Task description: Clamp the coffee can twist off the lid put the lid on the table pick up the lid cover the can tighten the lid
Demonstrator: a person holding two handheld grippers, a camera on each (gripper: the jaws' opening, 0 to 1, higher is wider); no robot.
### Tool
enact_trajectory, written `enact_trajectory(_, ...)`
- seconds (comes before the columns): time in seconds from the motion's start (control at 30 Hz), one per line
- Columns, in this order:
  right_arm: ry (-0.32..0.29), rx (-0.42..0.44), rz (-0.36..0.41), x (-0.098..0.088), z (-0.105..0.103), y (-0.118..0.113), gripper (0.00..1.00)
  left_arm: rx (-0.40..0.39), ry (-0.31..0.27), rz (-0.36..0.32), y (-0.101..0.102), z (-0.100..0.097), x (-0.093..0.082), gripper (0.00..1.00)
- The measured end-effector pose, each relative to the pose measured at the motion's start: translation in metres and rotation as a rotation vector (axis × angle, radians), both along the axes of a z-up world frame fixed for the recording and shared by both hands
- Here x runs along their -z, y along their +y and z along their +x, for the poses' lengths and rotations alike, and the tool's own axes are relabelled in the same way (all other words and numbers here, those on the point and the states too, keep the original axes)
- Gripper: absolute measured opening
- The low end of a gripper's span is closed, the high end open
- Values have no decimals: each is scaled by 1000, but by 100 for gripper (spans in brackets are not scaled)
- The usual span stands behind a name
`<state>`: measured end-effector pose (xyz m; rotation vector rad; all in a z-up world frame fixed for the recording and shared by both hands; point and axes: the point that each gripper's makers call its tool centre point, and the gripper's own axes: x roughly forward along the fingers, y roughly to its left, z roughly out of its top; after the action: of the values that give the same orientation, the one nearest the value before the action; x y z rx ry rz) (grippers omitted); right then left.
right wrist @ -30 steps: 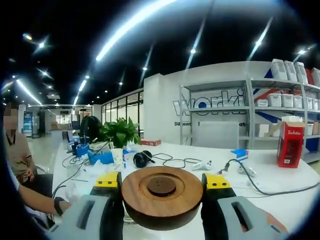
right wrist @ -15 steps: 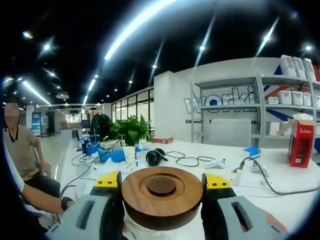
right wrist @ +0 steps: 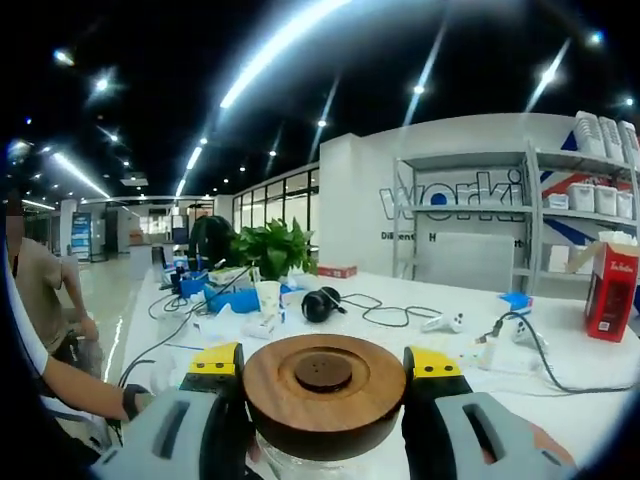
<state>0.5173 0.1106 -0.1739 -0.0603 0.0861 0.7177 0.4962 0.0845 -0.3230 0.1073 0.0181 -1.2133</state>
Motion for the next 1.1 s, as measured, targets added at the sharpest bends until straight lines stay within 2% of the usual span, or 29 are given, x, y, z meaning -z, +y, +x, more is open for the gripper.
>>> enact_trajectory(0.13, 28, -17, 5, 7, 0, 3, 57, 0, -1, 0, 0, 0, 0, 44)
enact_trajectory(0.23, 37, -28, -13, 12, 0, 5, 57, -1, -2, 1, 0, 0, 0, 44)
enact_trajectory(0.37, 34, -30, 0, 11, 0, 5, 57, -3, -2, 2, 0, 0, 0, 44)
enact_trajectory(0.6, -56, -55, 51, 7, -1, 5, 57, 0, -1, 1, 0, 0, 0, 44)
enact_trajectory(0.67, -129, -90, 58, 1, -3, 6, 57, 0, 0, 0, 0, 0, 0, 44)
enact_trajectory(0.7, -147, -104, 79, 0, -3, 6, 57, 0, 0, 0, 0, 0, 0, 44)
enact_trajectory(0.73, -125, -112, 89, 3, -4, 3, 57, 0, 0, 0, 0, 0, 0, 44)
enact_trajectory(0.77, -72, -137, 65, 12, -5, 4, 57, 0, 1, 0, 0, 0, 0, 44)
enact_trajectory(0.8, -41, -120, 75, 16, -2, 1, 57, -2, -1, -2, 0, 1, 0, 44)
enact_trajectory(0.87, -84, -153, 82, 8, -3, 2, 57, 0, -2, -3, 1, 0, 0, 44)
enact_trajectory(1.1, -66, -107, 57, 9, 0, 3, 57, -3, 2, -2, 2, 0, 0, 44)
